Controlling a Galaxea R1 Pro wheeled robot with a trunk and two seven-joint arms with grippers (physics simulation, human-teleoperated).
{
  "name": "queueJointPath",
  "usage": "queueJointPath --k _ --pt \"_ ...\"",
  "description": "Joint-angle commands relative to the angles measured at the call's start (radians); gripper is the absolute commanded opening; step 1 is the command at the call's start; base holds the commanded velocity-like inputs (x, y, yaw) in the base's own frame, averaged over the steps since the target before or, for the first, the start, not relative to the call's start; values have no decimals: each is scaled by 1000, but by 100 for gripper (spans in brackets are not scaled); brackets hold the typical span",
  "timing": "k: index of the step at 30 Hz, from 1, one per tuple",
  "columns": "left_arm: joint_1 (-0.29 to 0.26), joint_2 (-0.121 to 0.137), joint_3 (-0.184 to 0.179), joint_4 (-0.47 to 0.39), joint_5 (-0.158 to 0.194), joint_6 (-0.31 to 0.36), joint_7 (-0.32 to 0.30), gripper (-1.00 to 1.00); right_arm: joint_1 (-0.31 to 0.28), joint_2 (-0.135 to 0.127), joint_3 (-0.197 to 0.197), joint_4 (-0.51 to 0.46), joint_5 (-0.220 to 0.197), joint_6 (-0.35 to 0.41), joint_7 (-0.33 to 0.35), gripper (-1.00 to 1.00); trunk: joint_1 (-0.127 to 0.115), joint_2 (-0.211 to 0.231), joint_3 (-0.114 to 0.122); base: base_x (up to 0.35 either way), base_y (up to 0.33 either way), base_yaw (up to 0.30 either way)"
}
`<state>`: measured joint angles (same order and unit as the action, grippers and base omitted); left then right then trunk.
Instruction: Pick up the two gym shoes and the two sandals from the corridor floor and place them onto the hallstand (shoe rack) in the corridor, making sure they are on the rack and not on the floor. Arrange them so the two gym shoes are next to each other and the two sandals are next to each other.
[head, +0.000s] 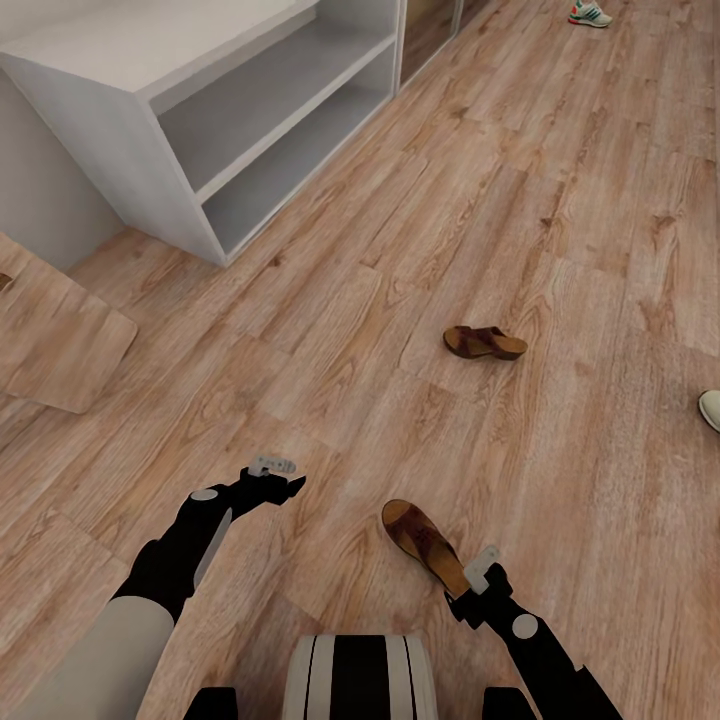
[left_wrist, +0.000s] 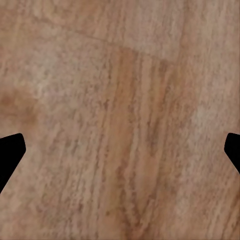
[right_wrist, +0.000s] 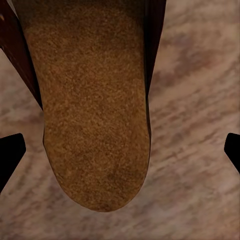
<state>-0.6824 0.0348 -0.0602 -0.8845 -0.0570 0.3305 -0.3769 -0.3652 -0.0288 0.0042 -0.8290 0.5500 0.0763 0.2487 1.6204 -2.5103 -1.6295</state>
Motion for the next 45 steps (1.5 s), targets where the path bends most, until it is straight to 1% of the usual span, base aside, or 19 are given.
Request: queueJointPath --k 1,14,18,25,32,37,45 --pt "0 0 -1 -1 -6 4 -4 100 0 0 0 -2 7 5 4 100 0 0 -1 0 0 0" --pt "-1 2 -3 -4 -5 4 -4 100 0 0 -1 -2 7 5 4 100 0 0 -1 0 0 0" --pt "-2 1 -4 -5 -6 4 -4 100 0 0 -2 -3 7 5 4 100 2 -1 -20 0 0 0" --pt "-2 1 -3 -5 -6 4 -4 100 0 0 -3 -23 7 5 3 100 2 -1 -28 0 0 0" --pt "-2 1 -4 -5 -5 4 -4 100 0 0 -3 -38 7 5 3 100 2 -1 -29 0 0 0" --pt "-2 0 -3 -5 -5 5 -4 100 0 0 -3 -39 7 5 3 100 4 -2 -51 0 0 0" --pt "-2 0 -1 -5 -4 4 -4 100 0 0 -3 -39 7 5 3 100 4 -2 -56 0 0 0"
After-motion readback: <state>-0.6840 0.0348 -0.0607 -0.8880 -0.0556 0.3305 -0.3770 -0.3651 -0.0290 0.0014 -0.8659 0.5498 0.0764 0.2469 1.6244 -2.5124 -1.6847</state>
